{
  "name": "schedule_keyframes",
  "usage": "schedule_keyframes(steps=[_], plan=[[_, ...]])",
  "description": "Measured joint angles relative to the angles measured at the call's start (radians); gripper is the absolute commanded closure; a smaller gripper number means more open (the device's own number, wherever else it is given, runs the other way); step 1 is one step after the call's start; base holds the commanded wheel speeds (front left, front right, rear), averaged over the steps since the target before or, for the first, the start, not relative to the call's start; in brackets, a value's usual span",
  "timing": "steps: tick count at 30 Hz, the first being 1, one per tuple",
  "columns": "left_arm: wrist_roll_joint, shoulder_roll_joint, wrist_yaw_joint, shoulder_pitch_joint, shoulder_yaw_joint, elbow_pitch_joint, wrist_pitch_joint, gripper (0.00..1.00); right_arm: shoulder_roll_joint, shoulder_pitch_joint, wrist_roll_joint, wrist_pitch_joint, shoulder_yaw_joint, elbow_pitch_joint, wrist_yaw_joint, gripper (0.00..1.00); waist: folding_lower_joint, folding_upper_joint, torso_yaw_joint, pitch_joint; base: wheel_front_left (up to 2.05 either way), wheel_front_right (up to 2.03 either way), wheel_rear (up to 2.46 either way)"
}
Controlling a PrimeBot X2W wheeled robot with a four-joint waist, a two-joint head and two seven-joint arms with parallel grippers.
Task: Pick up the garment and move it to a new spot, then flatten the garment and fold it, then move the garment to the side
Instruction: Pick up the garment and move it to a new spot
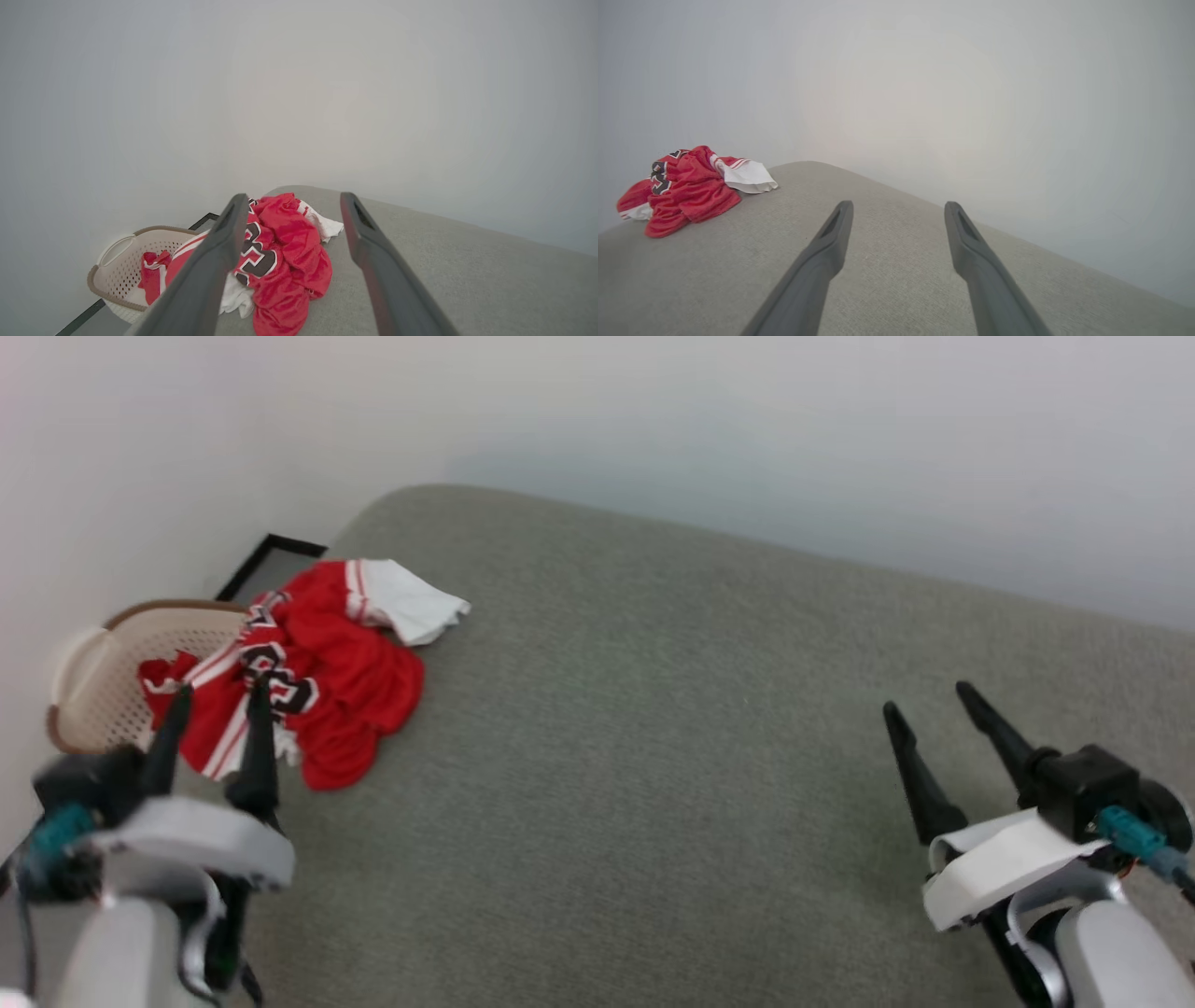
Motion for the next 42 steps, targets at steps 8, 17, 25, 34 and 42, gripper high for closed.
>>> schedule_keyframes(steps=[8, 17, 25, 34, 42], plan=[[-0.092, 0.117, -0.009, -0.201, 0.022, 0.128, 0.131, 0.00, -0.041, -0.050, 0.000, 0.019, -0.012, -0.047, 0.000, 0.00, 0.0000, 0.0000, -0.068, 0.105, 0.00, 0.00, 0.00], [-0.138, 0.221, 0.001, -0.391, 0.024, 0.354, 0.288, 0.00, -0.074, -0.105, -0.002, 0.048, -0.013, -0.127, 0.000, 0.00, 0.0000, 0.0000, -0.149, 0.243, 0.00, 0.00, 0.00], [-0.147, 0.254, 0.022, -0.532, 0.009, 0.572, 0.411, 0.00, -0.096, -0.135, -0.002, 0.082, -0.028, -0.202, 0.000, 0.00, 0.0000, 0.0000, -0.213, 0.365, 0.00, 0.00, 0.00], [-0.146, 0.257, 0.028, -0.650, -0.026, 0.741, 0.492, 0.00, -0.109, -0.149, -0.003, 0.109, -0.039, -0.245, 0.000, 0.00, 0.0000, 0.0000, -0.264, 0.470, 0.00, 0.00, 0.00], [-0.135, 0.267, 0.010, -0.693, -0.067, 0.806, 0.484, 1.00, -0.104, -0.153, -0.003, 0.112, -0.045, -0.236, 0.000, 0.00, 0.0000, 0.0000, -0.270, 0.467, 0.00, 0.00, 0.00]])
